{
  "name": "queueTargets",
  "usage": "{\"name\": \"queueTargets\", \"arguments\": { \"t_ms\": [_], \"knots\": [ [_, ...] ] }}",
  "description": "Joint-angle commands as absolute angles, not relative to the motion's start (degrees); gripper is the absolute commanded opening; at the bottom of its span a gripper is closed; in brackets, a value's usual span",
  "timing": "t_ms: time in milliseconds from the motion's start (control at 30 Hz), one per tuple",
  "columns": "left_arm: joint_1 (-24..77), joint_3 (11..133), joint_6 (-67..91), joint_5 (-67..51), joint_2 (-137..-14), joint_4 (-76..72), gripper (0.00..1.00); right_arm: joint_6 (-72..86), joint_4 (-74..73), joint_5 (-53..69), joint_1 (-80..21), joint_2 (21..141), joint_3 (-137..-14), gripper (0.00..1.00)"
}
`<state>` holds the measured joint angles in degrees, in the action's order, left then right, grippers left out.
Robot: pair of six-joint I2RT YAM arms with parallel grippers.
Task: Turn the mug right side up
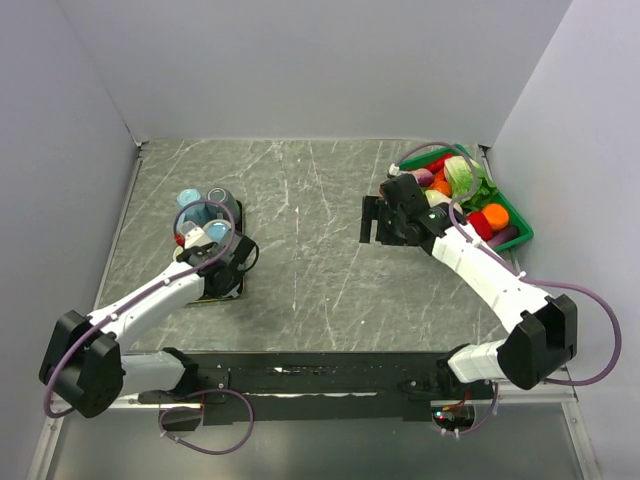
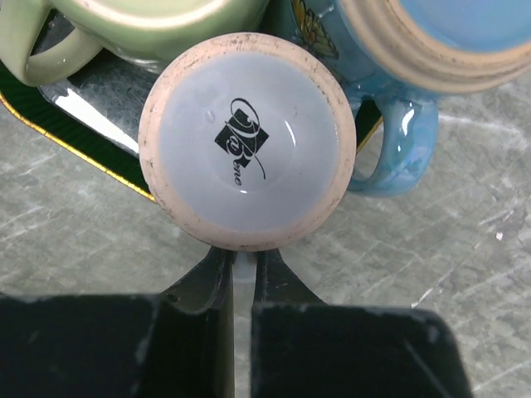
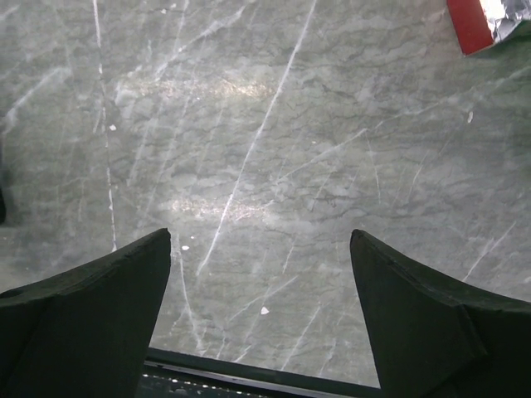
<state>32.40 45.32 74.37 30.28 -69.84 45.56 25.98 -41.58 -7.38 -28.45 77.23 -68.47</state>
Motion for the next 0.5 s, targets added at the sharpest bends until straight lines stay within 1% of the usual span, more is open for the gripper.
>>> {"name": "queueTargets", "arguments": {
  "t_ms": [0,300,467],
  "knots": [
    [32.87,50.87,74.62,29.71,-65.75,48.07,0.01,24.96,-41.31,-5.37,-28.21,75.33,-71.98,1.00],
    [35.24,58.53,74.71,24.45,-58.89,52.82,0.01,24.61,-40.52,3.68,-28.13,71.89,-73.21,1.00],
    [35.68,61.08,74.01,21.19,-55.64,50.02,0.01,25.31,-39.82,11.50,-28.13,70.75,-74.88,1.00]
  ]
}}
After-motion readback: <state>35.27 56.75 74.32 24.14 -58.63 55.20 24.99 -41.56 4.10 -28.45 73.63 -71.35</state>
